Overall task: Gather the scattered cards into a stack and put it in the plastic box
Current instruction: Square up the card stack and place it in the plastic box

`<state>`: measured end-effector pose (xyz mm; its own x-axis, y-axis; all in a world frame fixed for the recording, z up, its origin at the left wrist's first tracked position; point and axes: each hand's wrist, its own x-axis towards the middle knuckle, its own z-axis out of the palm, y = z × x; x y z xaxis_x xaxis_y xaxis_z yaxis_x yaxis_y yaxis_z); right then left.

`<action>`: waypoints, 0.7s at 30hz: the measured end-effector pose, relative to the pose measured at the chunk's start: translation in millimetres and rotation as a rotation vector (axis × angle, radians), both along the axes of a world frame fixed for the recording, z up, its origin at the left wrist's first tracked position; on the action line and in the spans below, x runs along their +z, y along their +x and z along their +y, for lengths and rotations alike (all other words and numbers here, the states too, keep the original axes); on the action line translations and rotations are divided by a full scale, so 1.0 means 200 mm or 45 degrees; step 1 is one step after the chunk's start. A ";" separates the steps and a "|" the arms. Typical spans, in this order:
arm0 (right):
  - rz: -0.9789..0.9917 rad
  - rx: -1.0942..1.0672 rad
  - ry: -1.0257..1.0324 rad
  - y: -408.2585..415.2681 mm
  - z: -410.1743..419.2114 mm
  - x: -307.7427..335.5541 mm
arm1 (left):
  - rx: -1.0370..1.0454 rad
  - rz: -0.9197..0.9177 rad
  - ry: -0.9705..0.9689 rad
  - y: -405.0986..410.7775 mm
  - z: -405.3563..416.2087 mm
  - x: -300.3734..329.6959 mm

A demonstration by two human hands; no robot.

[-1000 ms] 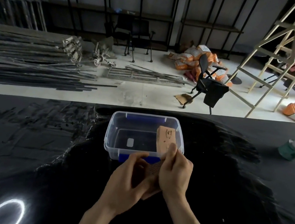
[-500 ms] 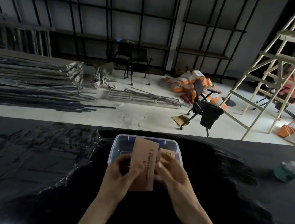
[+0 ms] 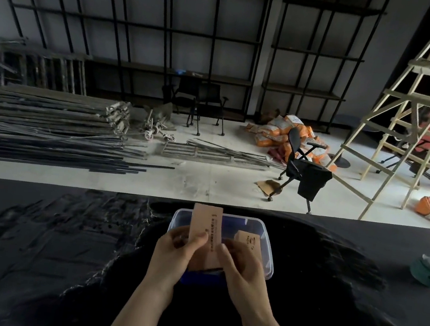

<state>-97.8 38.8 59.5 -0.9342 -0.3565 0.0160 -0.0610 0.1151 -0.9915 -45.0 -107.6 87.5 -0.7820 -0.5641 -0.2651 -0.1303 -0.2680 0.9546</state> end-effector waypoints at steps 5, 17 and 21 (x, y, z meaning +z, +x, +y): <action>0.846 0.172 1.057 -0.06 0.04 -0.19 | 0.165 -0.061 0.024 -0.01 -0.06 -0.04; 1.030 0.305 1.312 0.09 0.14 -0.25 | 0.151 -0.117 -0.069 -0.06 -0.02 -0.13; 1.091 0.268 1.147 0.13 0.20 -0.22 | 0.117 -0.145 -0.090 -0.10 -0.01 -0.14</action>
<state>-71.8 78.1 15.7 -0.6680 -0.6967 0.2617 -0.7437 0.6381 -0.1995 -65.6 -108.8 59.2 -0.6933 -0.6526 -0.3059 -0.2165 -0.2163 0.9520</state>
